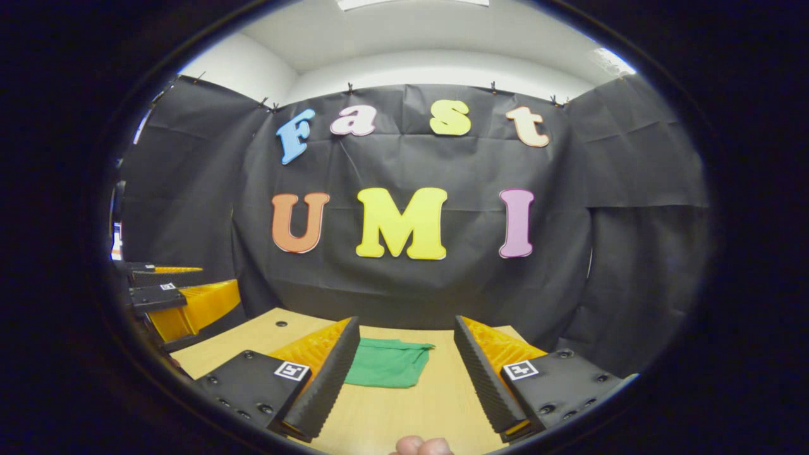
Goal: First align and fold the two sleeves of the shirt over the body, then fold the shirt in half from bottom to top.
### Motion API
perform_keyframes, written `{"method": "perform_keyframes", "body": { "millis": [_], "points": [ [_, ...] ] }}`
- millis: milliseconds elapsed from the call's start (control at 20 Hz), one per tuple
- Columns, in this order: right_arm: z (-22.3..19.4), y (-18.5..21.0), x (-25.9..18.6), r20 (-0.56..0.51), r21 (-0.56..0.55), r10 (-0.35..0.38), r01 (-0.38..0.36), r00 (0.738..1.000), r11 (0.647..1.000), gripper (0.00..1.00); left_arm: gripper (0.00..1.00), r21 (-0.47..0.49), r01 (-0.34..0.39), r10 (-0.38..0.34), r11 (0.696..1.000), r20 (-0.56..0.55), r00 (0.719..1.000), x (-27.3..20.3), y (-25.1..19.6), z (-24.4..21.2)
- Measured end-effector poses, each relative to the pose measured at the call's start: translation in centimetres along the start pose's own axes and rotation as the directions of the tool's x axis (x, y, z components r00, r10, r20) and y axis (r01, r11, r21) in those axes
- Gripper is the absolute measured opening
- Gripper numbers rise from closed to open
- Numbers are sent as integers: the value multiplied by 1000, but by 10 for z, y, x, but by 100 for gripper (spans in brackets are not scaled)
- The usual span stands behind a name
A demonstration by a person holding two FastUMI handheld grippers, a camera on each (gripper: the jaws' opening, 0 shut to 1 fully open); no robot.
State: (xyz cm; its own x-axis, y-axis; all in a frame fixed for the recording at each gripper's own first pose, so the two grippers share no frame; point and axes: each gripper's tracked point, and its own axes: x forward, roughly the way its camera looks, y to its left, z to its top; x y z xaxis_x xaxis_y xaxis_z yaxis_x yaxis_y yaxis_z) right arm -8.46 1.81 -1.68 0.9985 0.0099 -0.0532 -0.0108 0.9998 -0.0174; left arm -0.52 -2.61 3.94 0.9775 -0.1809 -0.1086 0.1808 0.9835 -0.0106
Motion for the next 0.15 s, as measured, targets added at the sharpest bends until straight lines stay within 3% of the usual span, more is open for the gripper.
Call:
{"method": "perform_keyframes", "body": {
  "millis": [150],
  "points": [
    [2, 5, 2, 10, 5, 13, -13, 1000, 1000, 93, 93, 5, -7, 7, 1000, 6, 1000, 1, 3, 5]
  ]
}}
